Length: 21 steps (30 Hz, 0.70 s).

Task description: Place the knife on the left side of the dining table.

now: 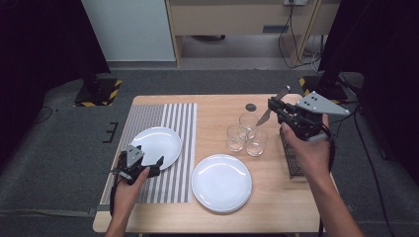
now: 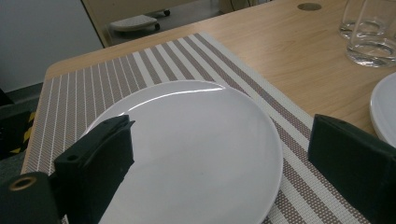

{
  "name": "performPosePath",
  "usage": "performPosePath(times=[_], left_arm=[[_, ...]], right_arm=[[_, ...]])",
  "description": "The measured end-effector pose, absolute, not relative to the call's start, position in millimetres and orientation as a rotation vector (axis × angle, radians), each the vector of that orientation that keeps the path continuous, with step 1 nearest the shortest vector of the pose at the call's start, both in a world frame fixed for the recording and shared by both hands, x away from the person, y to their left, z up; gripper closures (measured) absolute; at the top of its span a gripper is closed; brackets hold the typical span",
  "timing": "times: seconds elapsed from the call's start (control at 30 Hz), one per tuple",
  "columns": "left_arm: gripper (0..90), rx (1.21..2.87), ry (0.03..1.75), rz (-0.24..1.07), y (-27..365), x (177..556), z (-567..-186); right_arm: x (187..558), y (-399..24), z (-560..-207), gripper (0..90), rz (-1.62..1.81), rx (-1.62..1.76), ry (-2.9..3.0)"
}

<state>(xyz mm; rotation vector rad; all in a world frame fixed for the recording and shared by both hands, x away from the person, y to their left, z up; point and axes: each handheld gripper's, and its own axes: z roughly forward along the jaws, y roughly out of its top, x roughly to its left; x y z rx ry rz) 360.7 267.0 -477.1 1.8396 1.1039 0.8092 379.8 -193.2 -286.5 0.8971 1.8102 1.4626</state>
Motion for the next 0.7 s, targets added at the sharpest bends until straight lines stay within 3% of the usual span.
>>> performPosePath(times=[0.7], left_arm=[[6.2,1.831,1.091,0.823,265,360,-471]], right_arm=[[396,-124,-320,82.8,1.492,0.835,1.952]])
